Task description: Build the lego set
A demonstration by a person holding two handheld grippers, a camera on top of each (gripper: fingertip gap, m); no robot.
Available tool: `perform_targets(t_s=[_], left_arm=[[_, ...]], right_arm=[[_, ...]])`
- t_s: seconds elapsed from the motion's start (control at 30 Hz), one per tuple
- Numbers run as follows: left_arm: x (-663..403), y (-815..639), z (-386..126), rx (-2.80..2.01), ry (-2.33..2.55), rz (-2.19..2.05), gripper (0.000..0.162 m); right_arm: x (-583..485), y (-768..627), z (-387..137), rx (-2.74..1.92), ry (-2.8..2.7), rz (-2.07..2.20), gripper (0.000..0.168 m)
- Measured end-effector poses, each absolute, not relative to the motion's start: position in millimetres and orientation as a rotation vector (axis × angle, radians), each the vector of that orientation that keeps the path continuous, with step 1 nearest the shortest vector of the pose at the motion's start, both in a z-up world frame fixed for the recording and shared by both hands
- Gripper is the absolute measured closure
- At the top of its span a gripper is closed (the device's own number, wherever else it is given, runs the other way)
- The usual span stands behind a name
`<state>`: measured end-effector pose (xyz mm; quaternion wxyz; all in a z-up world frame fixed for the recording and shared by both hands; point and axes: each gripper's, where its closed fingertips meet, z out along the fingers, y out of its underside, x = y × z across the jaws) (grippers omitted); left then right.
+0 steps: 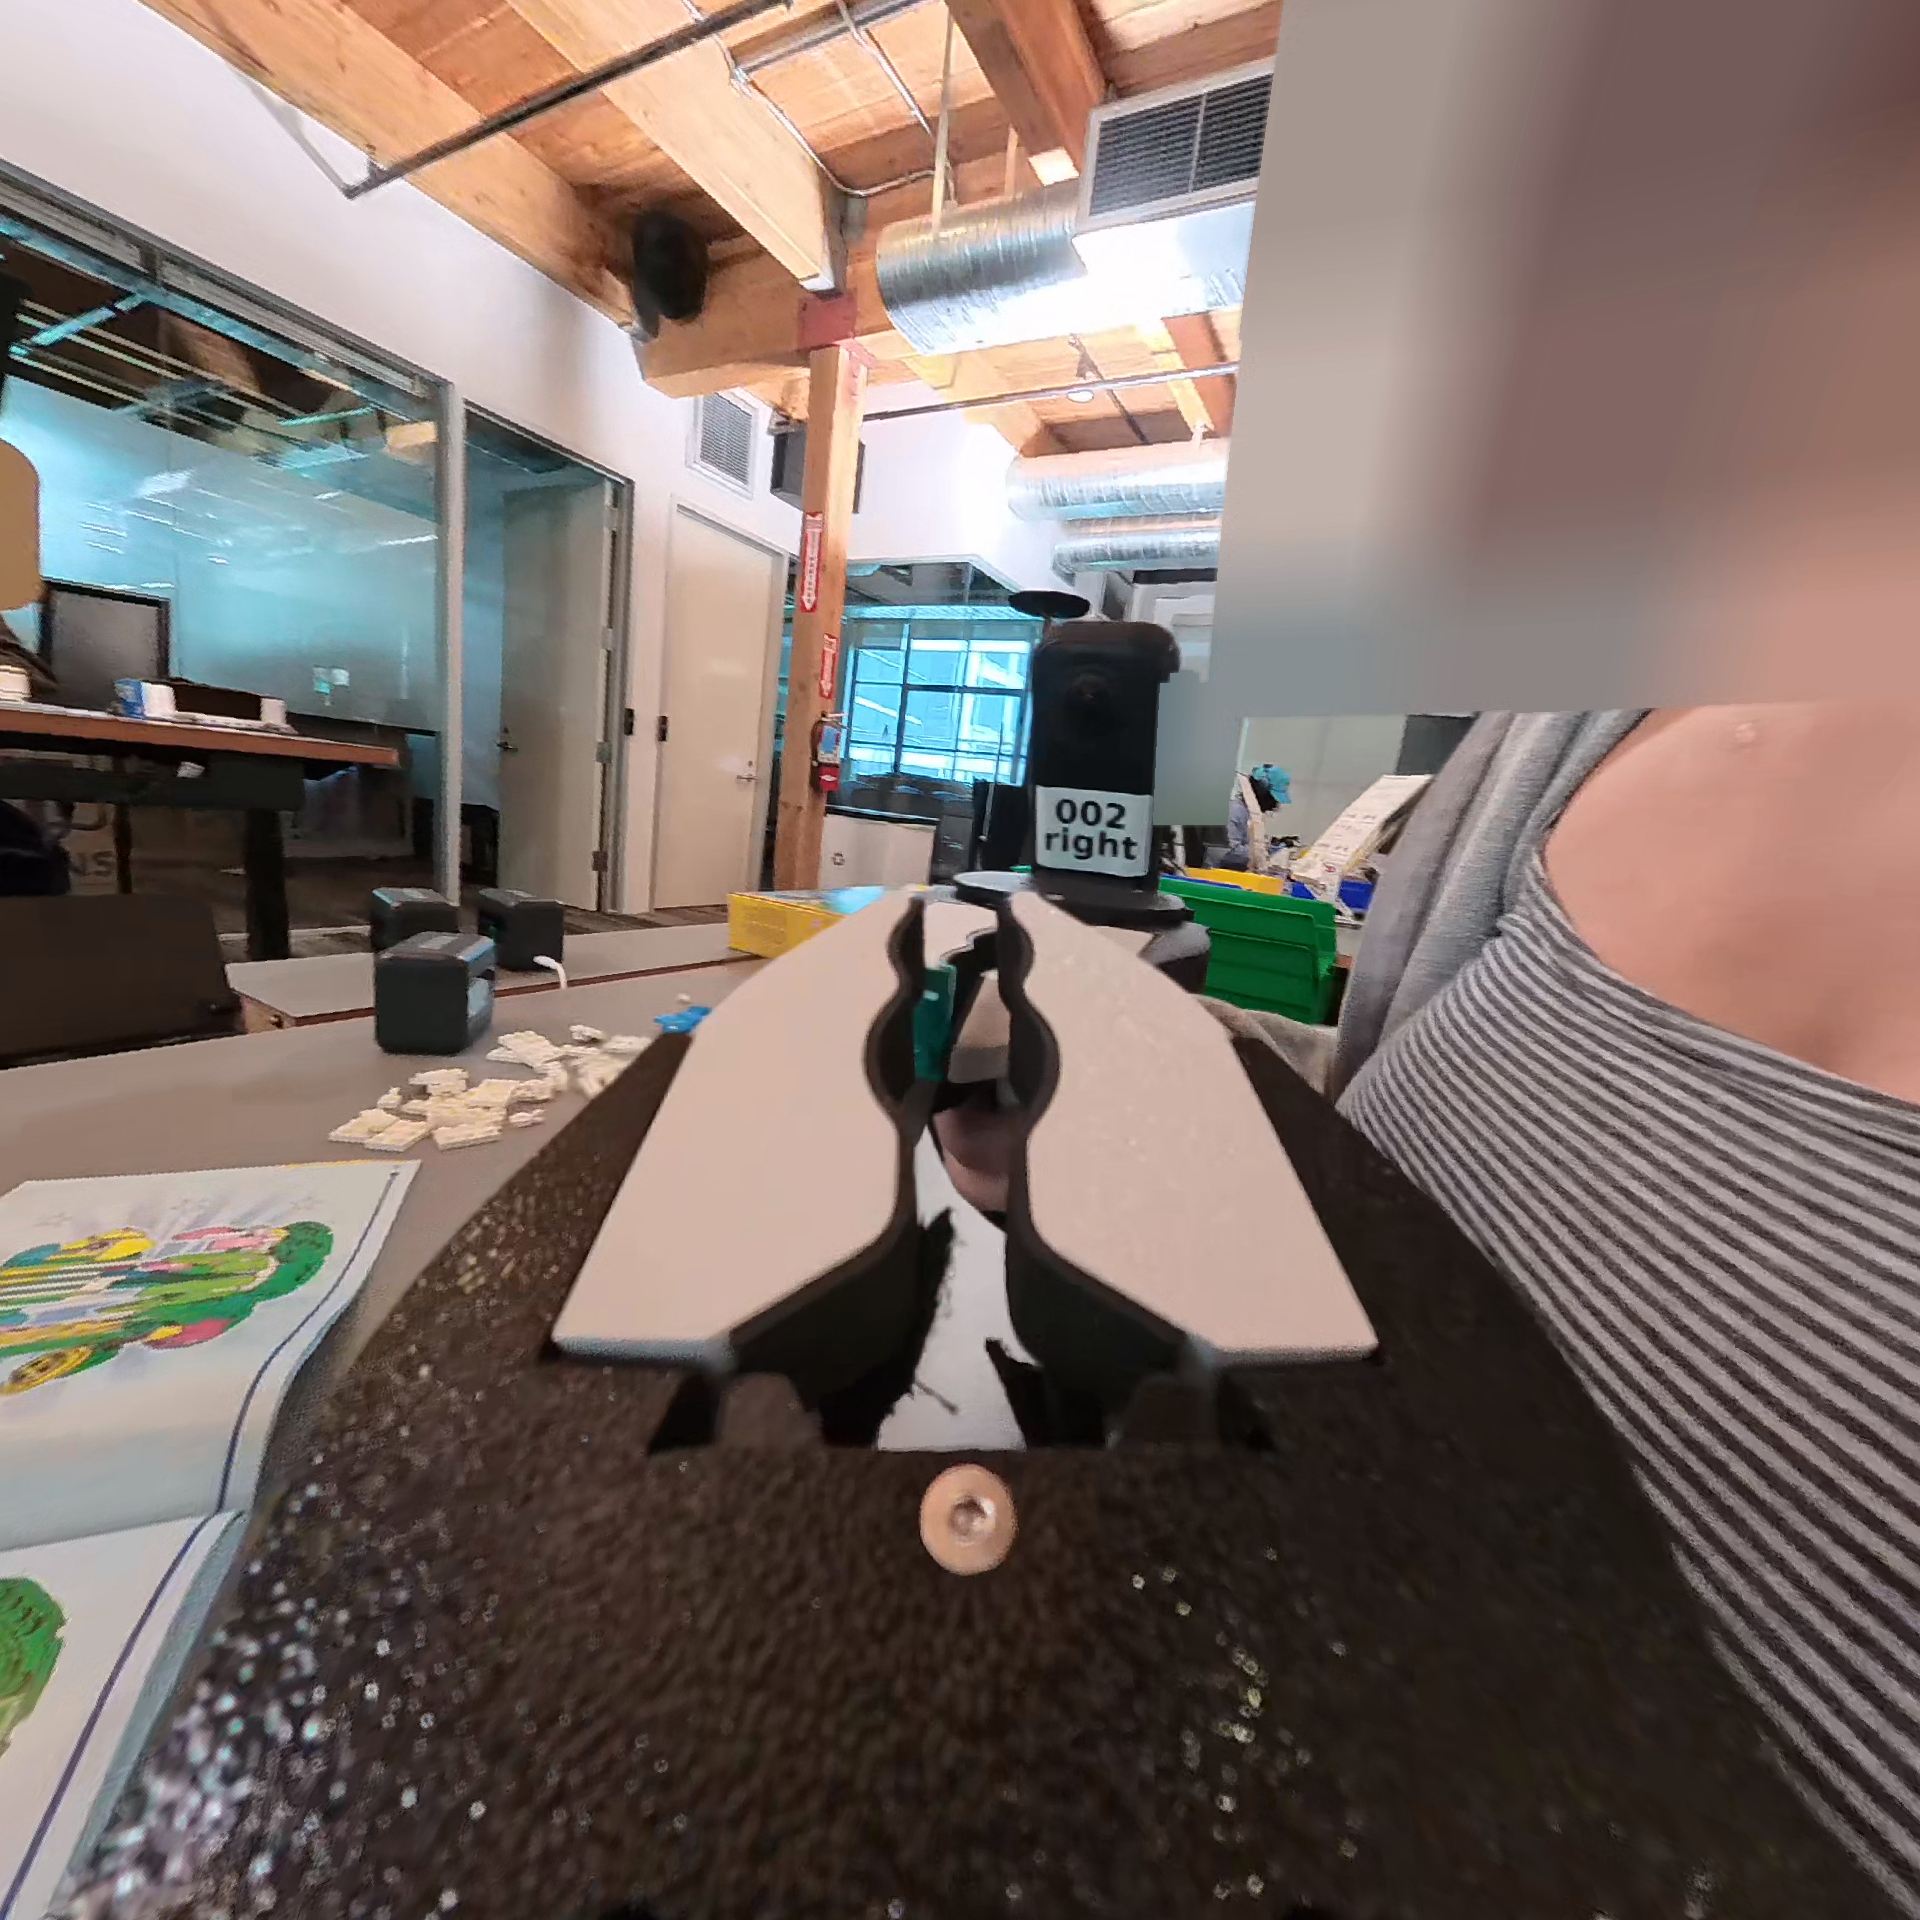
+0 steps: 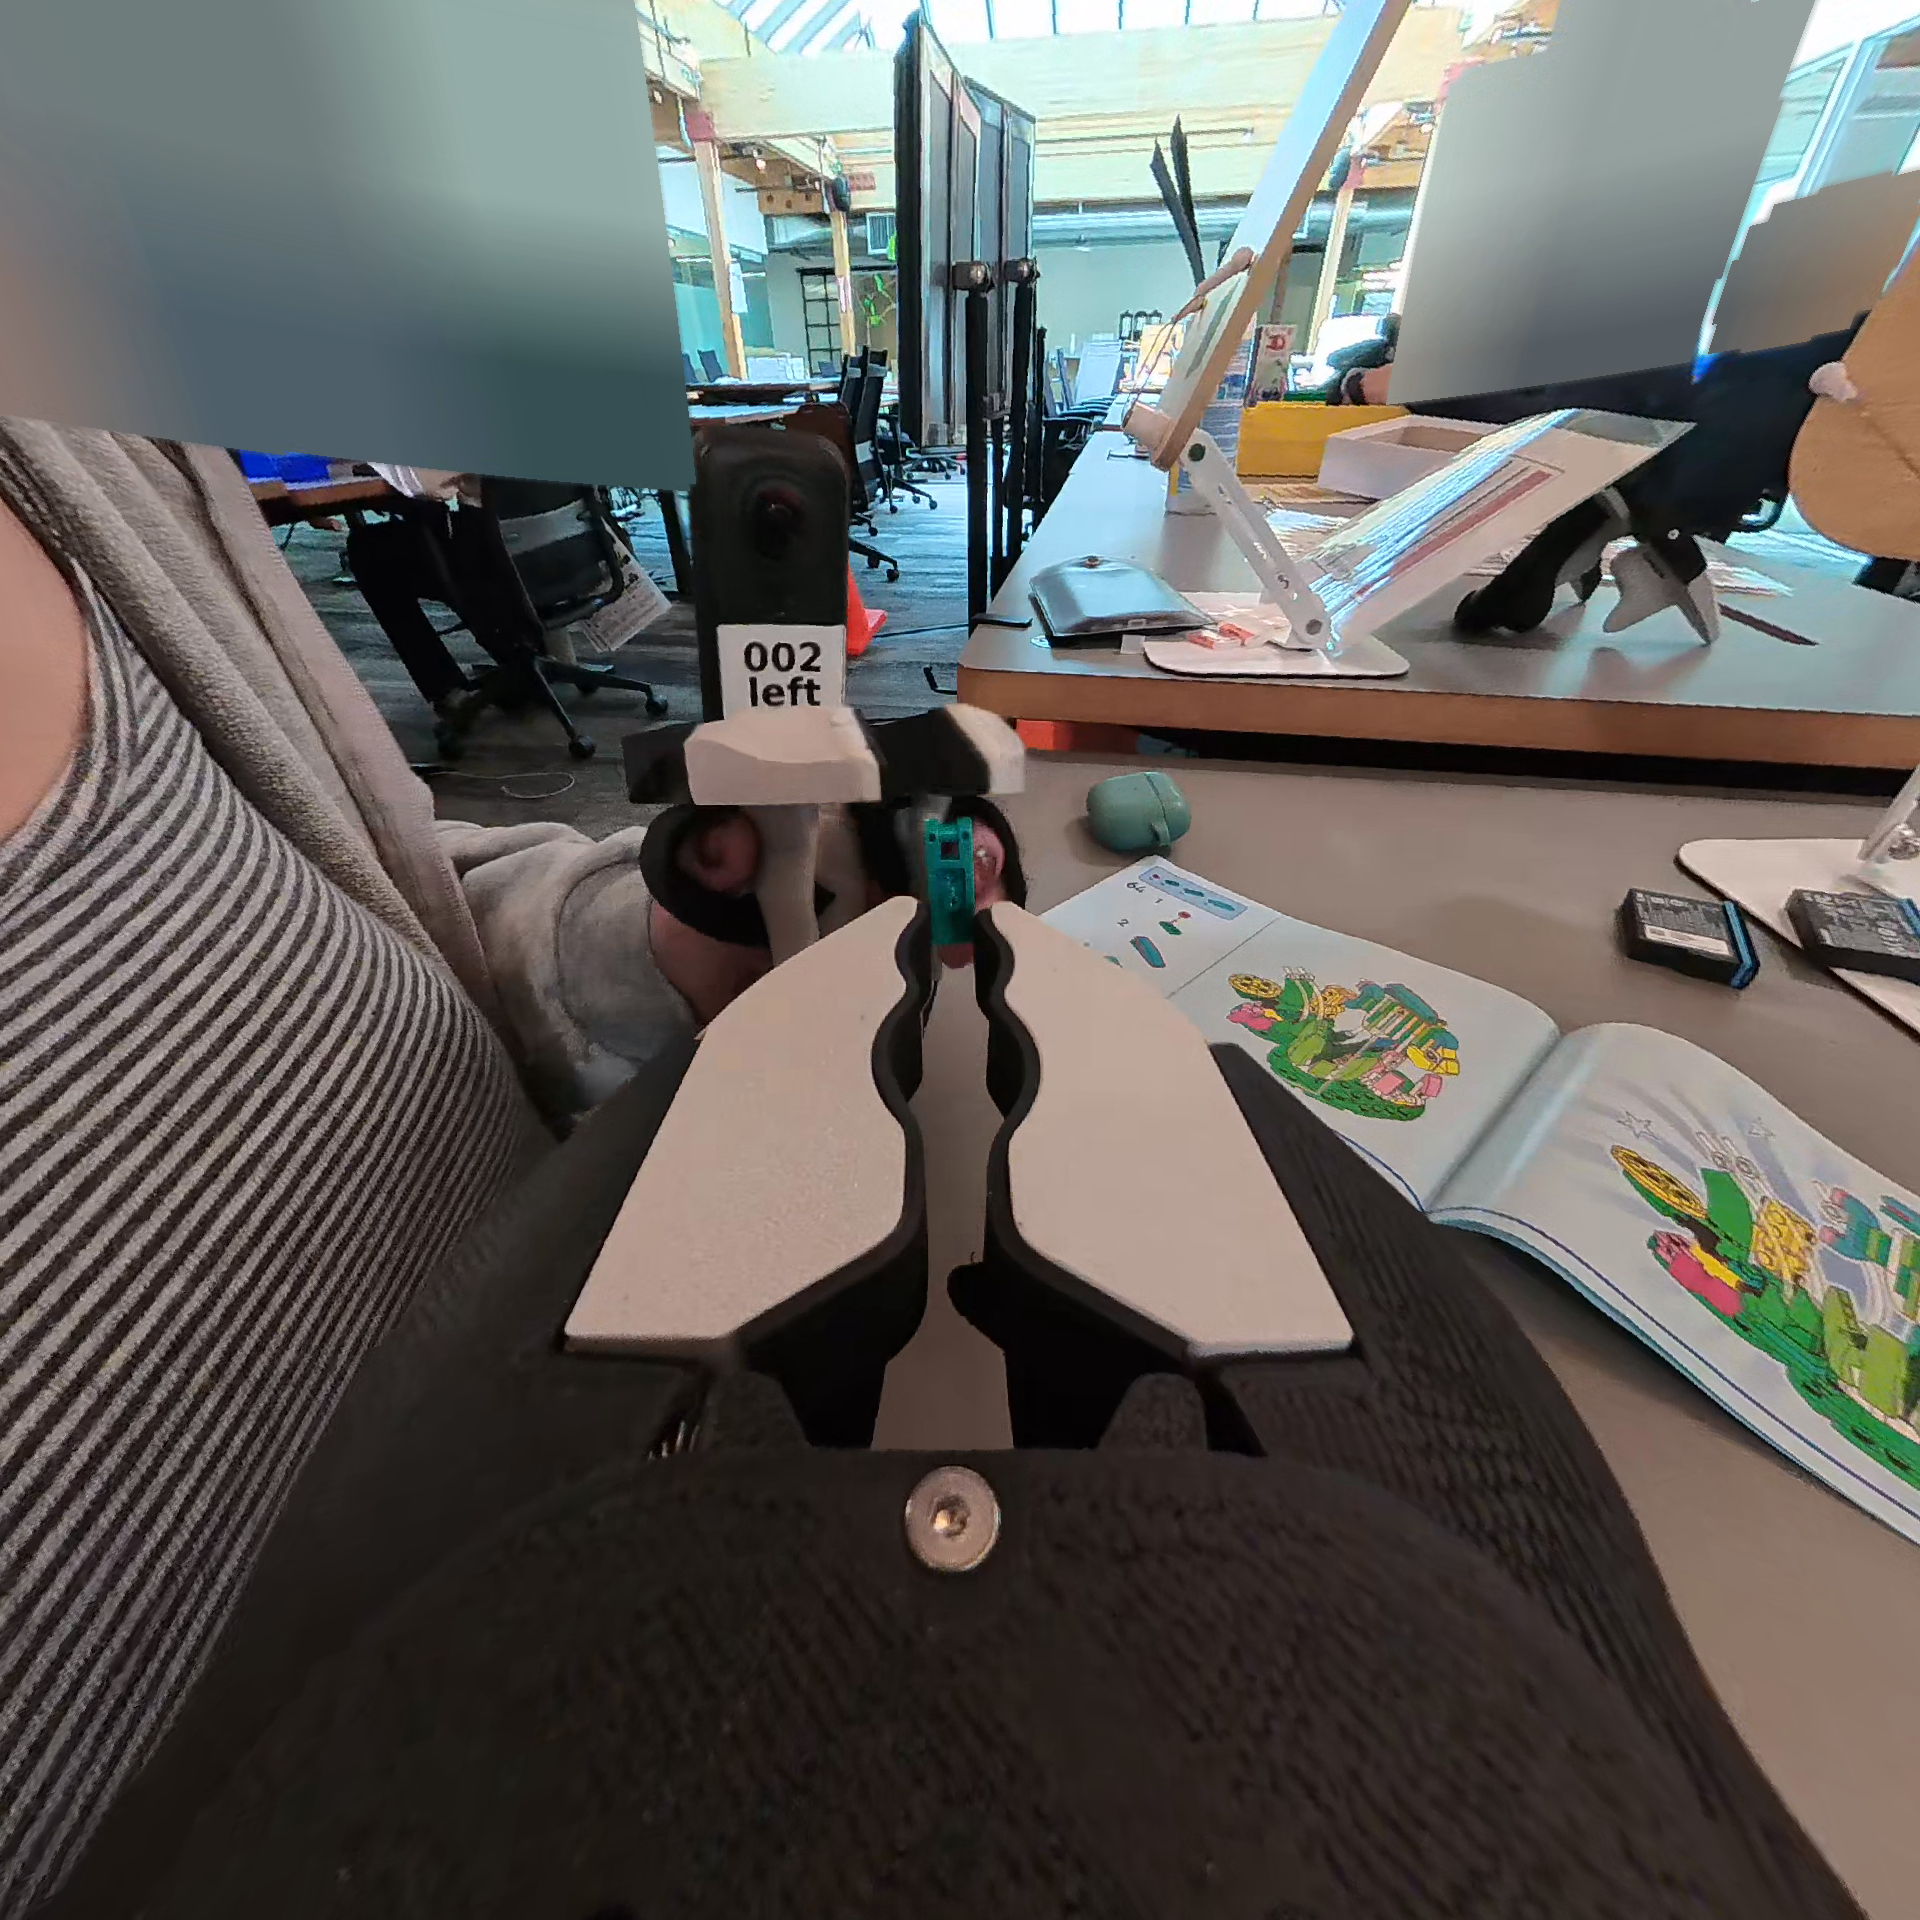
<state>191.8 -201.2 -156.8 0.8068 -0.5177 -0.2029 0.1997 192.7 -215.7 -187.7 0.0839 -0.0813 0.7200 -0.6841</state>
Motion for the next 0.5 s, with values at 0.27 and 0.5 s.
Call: perform_targets(t_s=[0.27, 0.5], left_arm=[[189, -188, -169, -1.150, -0.446, 0.372, 0.148], [185, -173, -172, -1.206, -0.425, 0.365, 0.155]], right_arm=[[192, -200, -186, -0.247, 2.131, -2.067, 0.162], [188, -186, -188, -0.223, 2.162, -2.097, 0.158]])
